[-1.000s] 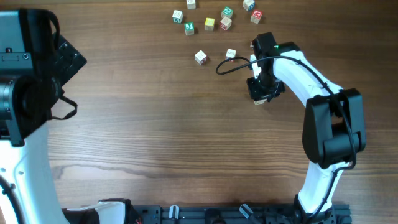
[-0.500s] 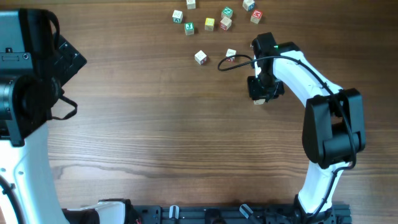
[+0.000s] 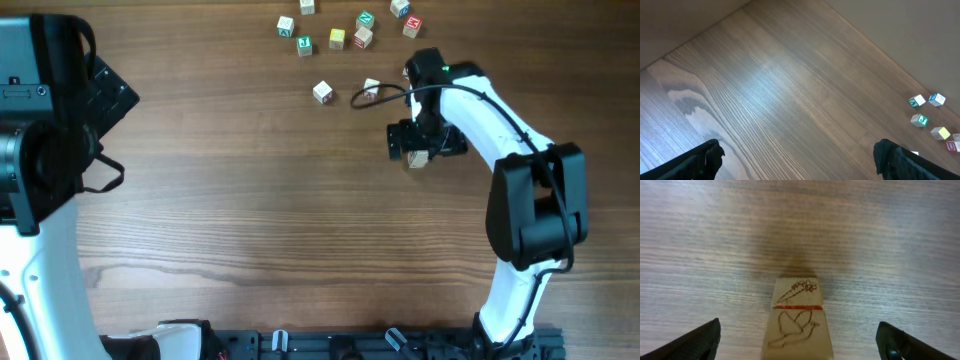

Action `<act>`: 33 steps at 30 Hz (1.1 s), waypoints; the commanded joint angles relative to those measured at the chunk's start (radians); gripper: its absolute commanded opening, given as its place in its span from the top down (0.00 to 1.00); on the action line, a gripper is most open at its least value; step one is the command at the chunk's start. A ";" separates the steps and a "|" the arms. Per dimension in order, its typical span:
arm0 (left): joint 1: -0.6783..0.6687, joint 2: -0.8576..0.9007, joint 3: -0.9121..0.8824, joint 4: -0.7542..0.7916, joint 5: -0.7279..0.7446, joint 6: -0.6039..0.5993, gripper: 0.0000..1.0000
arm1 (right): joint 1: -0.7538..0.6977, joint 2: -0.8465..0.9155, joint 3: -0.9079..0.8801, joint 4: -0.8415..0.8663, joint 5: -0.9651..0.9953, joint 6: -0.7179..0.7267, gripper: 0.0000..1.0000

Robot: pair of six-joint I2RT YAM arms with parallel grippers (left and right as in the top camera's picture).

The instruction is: Form a tower

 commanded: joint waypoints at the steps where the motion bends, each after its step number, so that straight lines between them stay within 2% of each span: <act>1: 0.007 0.006 -0.002 -0.002 0.005 -0.002 0.00 | 0.000 0.001 0.131 -0.063 0.003 0.021 0.00; 7: 0.007 0.006 -0.002 -0.004 0.004 -0.002 0.00 | 0.000 -0.163 0.312 -0.129 -0.046 0.030 0.00; 19: 0.007 0.006 -0.002 -0.013 0.004 -0.002 0.00 | 0.000 -0.798 0.320 -0.240 0.048 0.081 0.00; 24: 0.007 0.006 -0.002 -0.012 0.004 -0.002 0.00 | 0.000 -0.894 0.320 -0.240 0.048 0.081 0.00; 28: 0.007 0.006 -0.002 -0.012 0.004 -0.002 0.00 | 0.000 -0.892 0.298 -0.277 0.079 -0.037 0.00; 30: 0.007 0.006 -0.002 -0.012 0.004 -0.002 0.00 | 0.000 -0.905 0.223 -0.197 0.084 -0.089 0.00; 32: 0.007 0.006 -0.002 -0.013 0.004 -0.002 0.00 | 0.000 -1.003 0.040 0.036 0.077 -0.105 0.00; 33: 0.007 0.006 -0.002 -0.013 0.004 -0.002 0.00 | 0.000 -1.102 -0.123 0.203 0.066 -0.105 0.00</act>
